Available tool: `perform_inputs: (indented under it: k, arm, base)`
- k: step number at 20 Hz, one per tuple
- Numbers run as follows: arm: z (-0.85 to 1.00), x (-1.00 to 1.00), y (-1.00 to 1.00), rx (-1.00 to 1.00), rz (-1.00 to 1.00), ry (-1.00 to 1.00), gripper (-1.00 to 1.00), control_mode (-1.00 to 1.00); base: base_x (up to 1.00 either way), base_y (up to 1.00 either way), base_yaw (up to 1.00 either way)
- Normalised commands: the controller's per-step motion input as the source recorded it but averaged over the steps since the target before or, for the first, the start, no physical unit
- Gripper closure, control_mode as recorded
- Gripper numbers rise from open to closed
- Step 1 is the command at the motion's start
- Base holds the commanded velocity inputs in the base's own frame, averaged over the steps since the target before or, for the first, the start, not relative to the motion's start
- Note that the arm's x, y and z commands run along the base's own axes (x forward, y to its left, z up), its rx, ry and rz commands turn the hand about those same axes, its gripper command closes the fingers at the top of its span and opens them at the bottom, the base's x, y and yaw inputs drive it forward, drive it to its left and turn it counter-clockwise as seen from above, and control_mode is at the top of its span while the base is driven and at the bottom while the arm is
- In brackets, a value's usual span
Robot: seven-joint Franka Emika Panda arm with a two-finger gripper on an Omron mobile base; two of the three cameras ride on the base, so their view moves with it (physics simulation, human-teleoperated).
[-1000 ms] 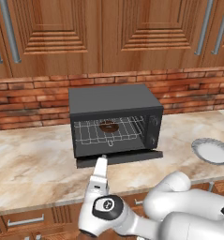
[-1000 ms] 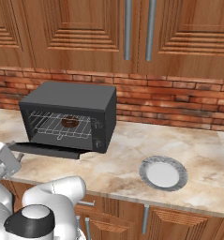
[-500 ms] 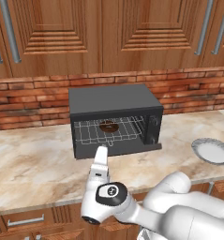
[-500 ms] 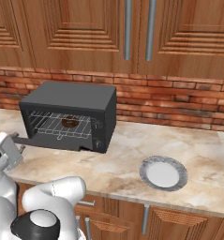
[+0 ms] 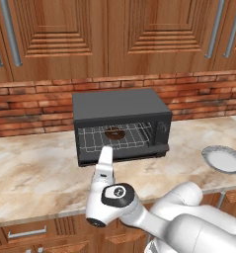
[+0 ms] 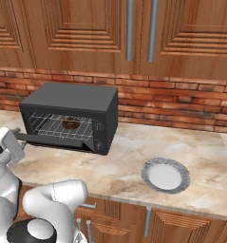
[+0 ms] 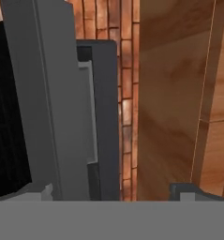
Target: Pick up the bagel from the plate, place it on the toaster oven rack, close the door, and set the timer.
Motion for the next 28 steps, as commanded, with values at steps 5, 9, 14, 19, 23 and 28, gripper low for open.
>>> perform_inputs:
  k: [5,9,14,19,23,28]
  arm:
    - [0.07,0.24,0.00,0.00,0.00,0.00,-1.00,-1.00]
    - [0.00,0.33,0.00,0.00,0.00,0.00,-1.00,-1.00]
    - [0.00,0.29,-0.01,0.00,0.00,0.00,-1.00,-1.00]
    - [0.00,0.26,-0.01,0.00,0.00,0.00,-1.00,-1.00]
    - [0.00,0.25,-0.01,0.00,0.00,0.00,-1.00,-1.00]
    - [0.01,0.26,-0.01,0.00,0.00,0.00,-1.00,-1.00]
  base:
    - [0.00,0.00,0.00]
    - [0.00,0.00,0.00]
    - [0.00,0.00,0.00]
    - [0.00,0.00,0.00]
    - [0.00,0.00,0.00]
    - [0.00,0.00,0.00]
